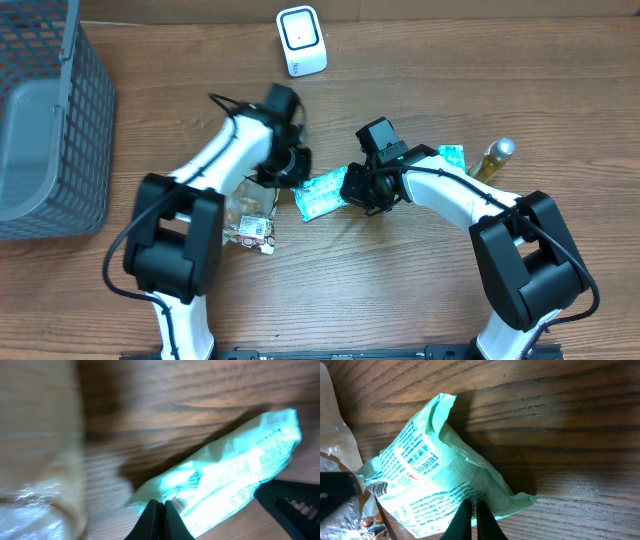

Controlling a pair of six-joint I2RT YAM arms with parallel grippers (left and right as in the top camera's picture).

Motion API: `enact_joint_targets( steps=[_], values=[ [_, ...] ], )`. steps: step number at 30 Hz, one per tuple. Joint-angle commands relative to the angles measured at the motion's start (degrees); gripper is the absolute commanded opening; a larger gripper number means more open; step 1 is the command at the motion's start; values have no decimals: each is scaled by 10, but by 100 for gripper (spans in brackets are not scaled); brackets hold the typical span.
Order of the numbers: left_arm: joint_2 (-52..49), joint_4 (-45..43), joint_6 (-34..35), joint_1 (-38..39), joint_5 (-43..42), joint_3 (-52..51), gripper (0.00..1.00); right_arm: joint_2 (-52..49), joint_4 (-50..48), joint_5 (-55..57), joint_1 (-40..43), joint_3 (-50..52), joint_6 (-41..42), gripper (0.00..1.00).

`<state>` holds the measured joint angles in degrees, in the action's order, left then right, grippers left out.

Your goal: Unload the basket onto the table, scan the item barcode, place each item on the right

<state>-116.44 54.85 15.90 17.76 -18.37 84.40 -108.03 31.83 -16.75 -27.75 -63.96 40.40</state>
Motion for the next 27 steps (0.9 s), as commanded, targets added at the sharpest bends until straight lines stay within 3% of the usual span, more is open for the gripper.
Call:
enact_joint_targets(
  steps=[1,5,13,27],
  values=[
    [-8,28,-77,-50,-113,49,4,-37,0,26,1,9,18,4],
    [-8,54,-104,-80,-207,53,4,-37,0,26,0,9,16,4],
    [-9,74,-131,-64,-213,2,4,-37,-15,13,-1,9,16,4],
    [-10,-133,-9,-55,-135,-175,5,-37,-17,6,-2,9,16,4]
  ],
)
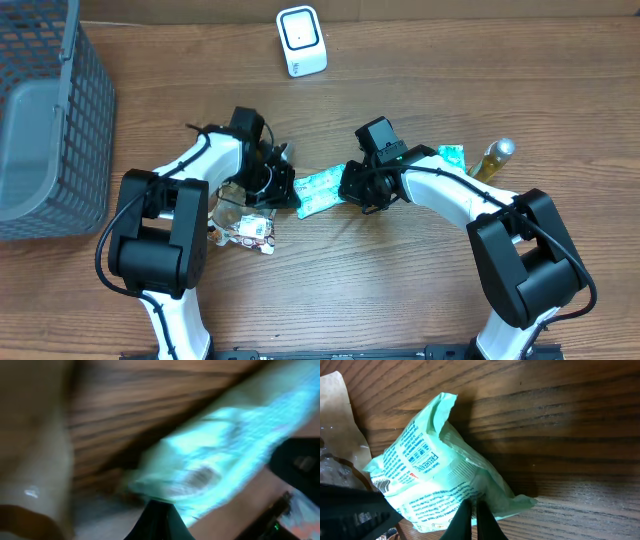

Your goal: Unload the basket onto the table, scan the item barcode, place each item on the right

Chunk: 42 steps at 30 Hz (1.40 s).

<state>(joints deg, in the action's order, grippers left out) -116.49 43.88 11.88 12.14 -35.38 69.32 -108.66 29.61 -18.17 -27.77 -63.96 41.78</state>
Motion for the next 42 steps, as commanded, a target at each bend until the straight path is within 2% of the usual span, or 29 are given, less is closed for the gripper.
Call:
enact_joint_targets(
  steps=[1,6,11,15,21,32,42],
  values=[
    [-10,-35,36,2,34,-32,5,-30,5,20,-1,9,2,4],
    [-12,-49,40,2,40,-47,4,-28,7,-8,0,2,-10,4],
    [-11,-42,40,2,38,-47,4,-3,47,-106,10,-51,-78,4],
    [-7,-24,26,-1,18,-40,4,15,39,-79,11,-73,-95,4],
    [42,-33,36,-1,-5,-38,4,14,13,35,10,-73,-95,4],
    [58,-82,91,1,0,-38,4,13,-10,41,8,-64,-95,4],
    [38,-97,96,28,-2,-39,4,13,-15,40,8,-64,-95,4]
  ],
)
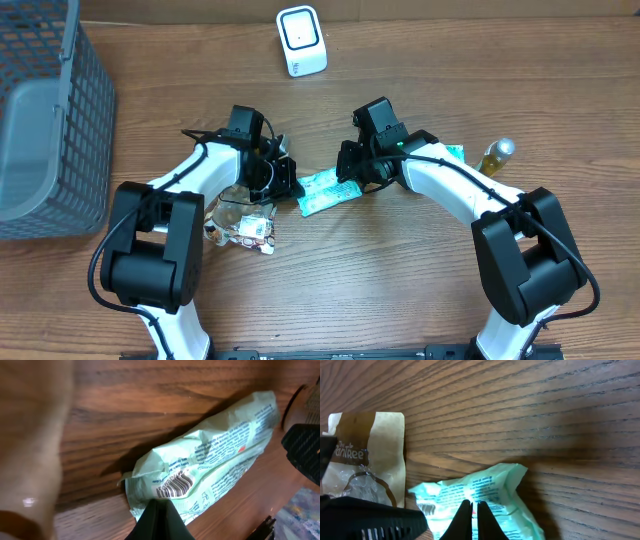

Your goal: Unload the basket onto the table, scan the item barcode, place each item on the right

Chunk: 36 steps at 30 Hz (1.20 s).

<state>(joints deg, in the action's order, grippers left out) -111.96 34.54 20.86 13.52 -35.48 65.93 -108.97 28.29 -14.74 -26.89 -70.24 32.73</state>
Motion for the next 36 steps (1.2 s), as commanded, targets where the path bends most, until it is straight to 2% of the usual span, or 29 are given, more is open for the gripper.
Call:
enact_joint_targets(
  steps=[1,10,21,30,36],
  values=[
    [-8,-3,6,17,-1,-5,4,16,-2,6,0,-1,-5,4],
    [3,85,-3,-8,-26,68,4,16,-13,24,0,17,-4,4],
    [-27,72,-2,56,-11,67,4,15,-28,42,0,18,-5,4],
    [-75,72,0,64,43,65,4,15,-27,42,0,21,-4,4],
    [-125,61,0,64,44,65,4,15,-31,48,0,33,-5,4]
  ],
)
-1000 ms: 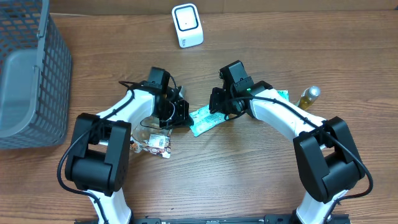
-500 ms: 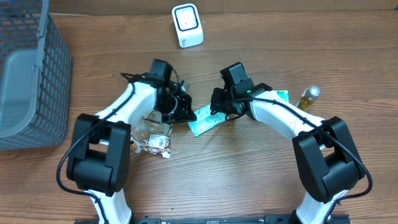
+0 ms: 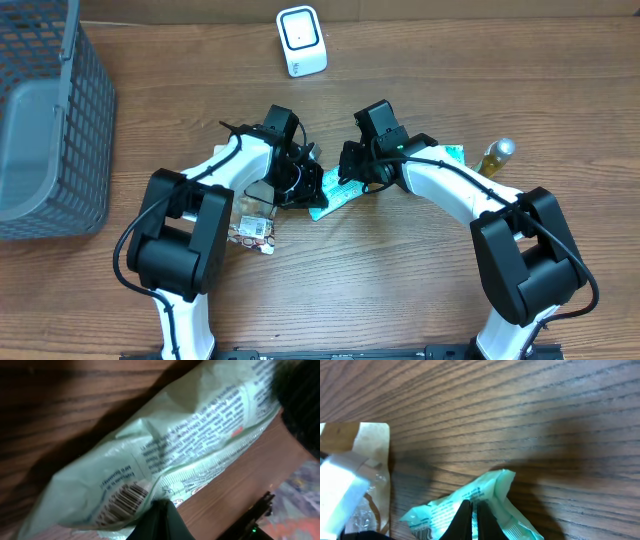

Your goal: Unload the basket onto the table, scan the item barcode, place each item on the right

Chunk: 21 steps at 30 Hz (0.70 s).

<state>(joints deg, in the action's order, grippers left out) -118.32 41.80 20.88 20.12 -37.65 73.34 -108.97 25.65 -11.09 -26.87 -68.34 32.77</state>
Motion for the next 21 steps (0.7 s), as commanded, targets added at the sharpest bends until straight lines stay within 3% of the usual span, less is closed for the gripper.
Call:
enact_joint_targets(
  steps=[1,9,21],
  values=[
    [-70,-12,-1,-2,65,-9,4,15,-13,16,-1,21,-5,4],
    [-78,-20,-1,-3,52,-8,4,15,-103,43,-1,87,2,4],
    [-50,3,-15,-9,49,-4,4,15,-107,47,-1,90,2,5]
  ],
)
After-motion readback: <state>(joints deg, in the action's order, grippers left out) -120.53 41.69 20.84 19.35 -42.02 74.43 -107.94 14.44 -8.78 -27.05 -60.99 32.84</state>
